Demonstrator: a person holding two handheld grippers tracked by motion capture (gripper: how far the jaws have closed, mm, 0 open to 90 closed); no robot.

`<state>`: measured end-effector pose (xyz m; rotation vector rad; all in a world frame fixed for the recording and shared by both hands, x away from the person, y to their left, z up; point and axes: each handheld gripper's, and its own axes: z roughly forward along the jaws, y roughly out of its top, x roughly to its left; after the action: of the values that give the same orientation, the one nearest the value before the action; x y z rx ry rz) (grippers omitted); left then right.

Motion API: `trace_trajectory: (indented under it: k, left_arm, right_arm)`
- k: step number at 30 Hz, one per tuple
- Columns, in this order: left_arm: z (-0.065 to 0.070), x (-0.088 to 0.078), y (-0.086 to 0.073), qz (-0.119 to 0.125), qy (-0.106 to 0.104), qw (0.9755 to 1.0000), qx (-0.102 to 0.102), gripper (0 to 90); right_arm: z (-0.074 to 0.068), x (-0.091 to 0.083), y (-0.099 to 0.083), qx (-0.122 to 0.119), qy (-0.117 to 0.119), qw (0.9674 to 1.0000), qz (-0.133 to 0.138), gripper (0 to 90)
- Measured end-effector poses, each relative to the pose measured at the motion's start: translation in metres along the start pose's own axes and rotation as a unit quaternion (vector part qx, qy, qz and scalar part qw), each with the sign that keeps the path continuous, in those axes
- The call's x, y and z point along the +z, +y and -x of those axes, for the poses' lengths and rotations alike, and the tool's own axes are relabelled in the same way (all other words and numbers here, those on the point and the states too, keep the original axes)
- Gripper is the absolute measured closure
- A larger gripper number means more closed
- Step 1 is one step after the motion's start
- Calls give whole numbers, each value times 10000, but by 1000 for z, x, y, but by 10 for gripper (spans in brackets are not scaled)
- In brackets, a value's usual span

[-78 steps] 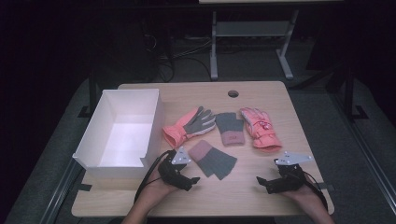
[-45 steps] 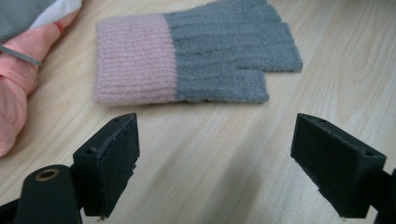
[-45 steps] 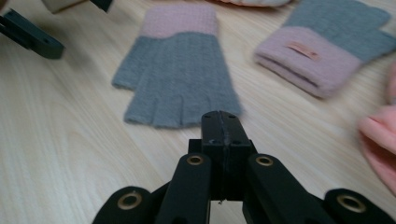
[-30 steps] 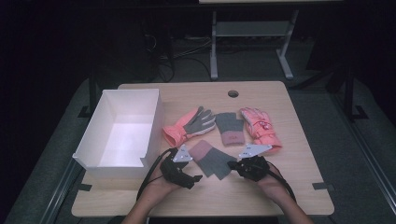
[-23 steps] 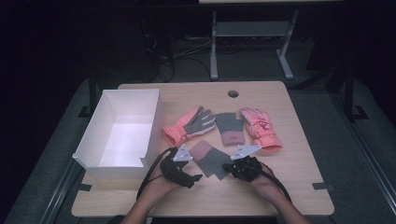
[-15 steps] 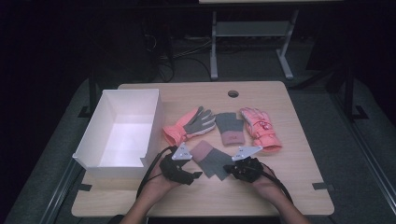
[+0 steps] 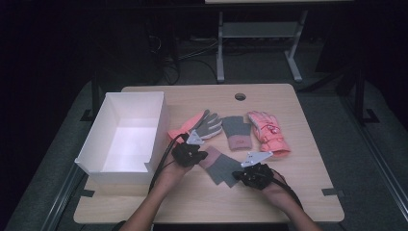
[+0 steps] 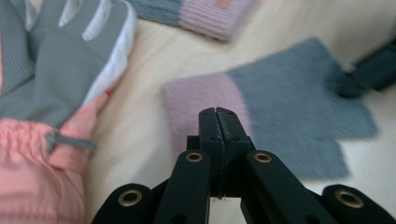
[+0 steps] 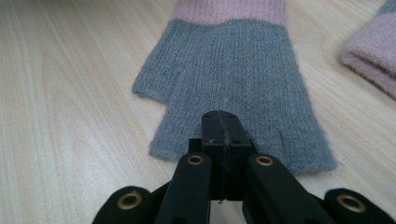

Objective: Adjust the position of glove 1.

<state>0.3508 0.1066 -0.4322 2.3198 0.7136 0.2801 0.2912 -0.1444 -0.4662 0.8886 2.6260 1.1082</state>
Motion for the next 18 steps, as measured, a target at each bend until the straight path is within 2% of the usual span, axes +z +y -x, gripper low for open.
trace_trajectory:
  k: [4,5,7,11,13,18]
  left_arm:
    - [-3,8,2,-93,42,9999,14,896]
    - [-4,13,1,-215,15,9998,-22,896]
    - [-3,17,-1,-303,2,9995,-76,897]
    - [0,19,-1,-376,-11,9993,-9,897]
    - [3,17,-2,-419,-84,9991,-33,897]
    - [11,14,-3,-524,-303,9981,111,897]
  right_arm:
    - [0,-2,-2,12,7,10000,-20,899]
    - [0,-3,-2,6,22,10000,-31,899]
    - [0,-4,-3,-16,22,10000,-56,899]
    - [0,-4,-3,-27,29,10000,-66,899]
    - [-1,-6,-4,-54,32,9999,-96,899]
    - [1,-14,-10,-55,33,9998,-185,899]
